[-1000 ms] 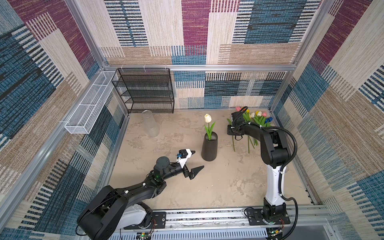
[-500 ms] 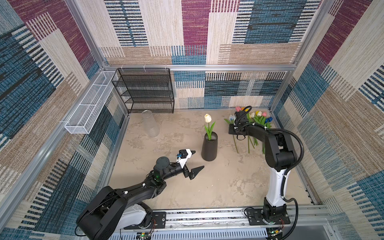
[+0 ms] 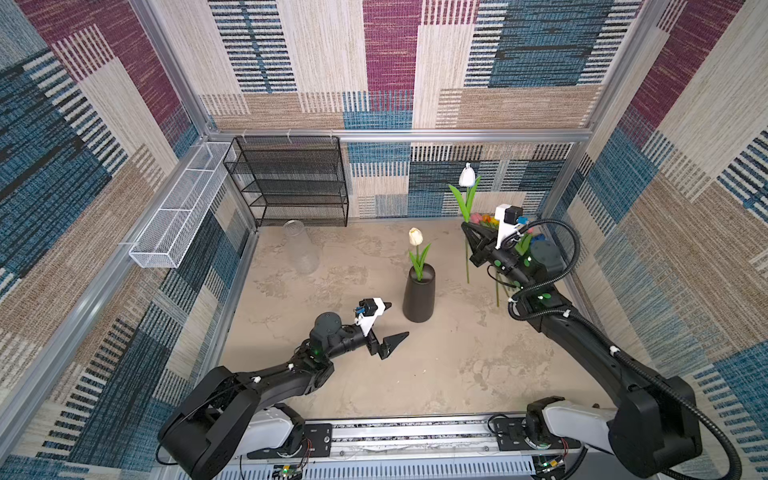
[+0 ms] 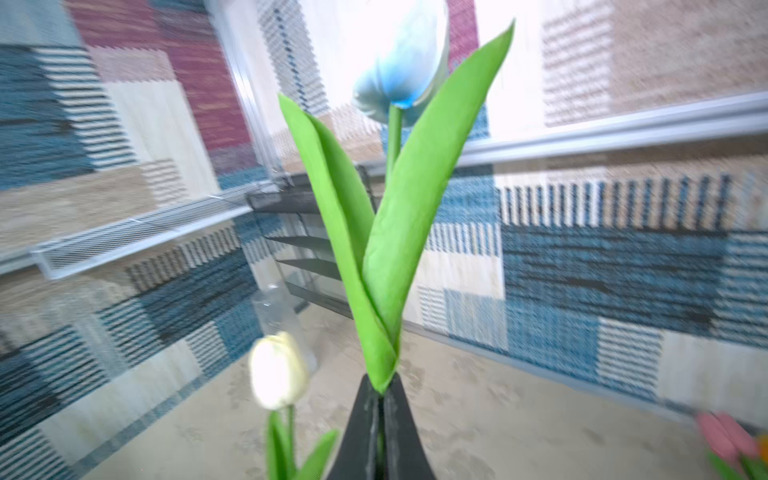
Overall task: Arrange the flowers into the vase
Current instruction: 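Lift the blue-white tulip with the right gripper and carry it toward the grey vase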
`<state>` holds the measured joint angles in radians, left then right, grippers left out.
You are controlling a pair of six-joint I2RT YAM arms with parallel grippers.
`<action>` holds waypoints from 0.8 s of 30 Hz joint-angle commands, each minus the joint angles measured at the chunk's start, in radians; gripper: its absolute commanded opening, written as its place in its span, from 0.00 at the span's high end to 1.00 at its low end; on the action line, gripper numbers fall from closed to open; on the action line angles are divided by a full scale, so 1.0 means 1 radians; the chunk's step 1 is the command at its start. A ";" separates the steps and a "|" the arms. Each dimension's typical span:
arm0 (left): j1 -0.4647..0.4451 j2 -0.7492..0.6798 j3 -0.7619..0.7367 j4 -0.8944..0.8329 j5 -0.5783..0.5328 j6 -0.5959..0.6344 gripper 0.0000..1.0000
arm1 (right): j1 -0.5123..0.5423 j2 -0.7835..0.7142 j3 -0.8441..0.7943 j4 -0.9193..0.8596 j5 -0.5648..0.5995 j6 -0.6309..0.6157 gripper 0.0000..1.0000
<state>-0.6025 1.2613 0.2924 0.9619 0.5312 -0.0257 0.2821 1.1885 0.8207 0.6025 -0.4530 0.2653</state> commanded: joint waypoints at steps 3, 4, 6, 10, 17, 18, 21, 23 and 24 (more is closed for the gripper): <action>0.000 0.005 0.006 0.042 0.020 -0.010 0.01 | 0.055 -0.052 -0.090 0.412 -0.140 0.118 1.00; 0.000 0.003 0.005 0.042 0.020 -0.011 0.01 | 0.065 -0.055 -0.116 0.472 -0.144 0.131 1.00; 0.000 0.004 0.007 0.044 0.024 -0.012 0.01 | 0.080 -0.048 -0.148 0.571 -0.122 0.160 1.00; 0.000 0.013 0.007 0.055 0.029 -0.017 0.01 | 0.102 0.004 -0.138 0.676 -0.113 0.198 1.00; -0.002 0.001 0.004 0.049 0.021 -0.010 0.01 | 0.126 0.130 -0.066 0.770 -0.092 0.227 1.00; -0.002 -0.002 0.003 0.045 0.020 -0.008 0.01 | 0.130 0.152 -0.058 0.784 -0.093 0.230 1.00; -0.002 -0.013 0.003 0.032 0.016 -0.003 0.01 | 0.134 0.208 -0.035 0.810 -0.091 0.238 1.00; -0.002 -0.015 0.001 0.029 0.015 -0.002 0.01 | 0.137 0.241 -0.028 0.829 -0.089 0.243 1.00; -0.002 -0.015 0.001 0.029 0.015 -0.002 0.01 | 0.137 0.259 -0.025 0.839 -0.088 0.251 1.00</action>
<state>-0.6044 1.2503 0.2932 0.9703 0.5507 -0.0261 0.4175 1.4204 0.7834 1.3350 -0.5465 0.4828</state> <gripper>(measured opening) 0.994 0.063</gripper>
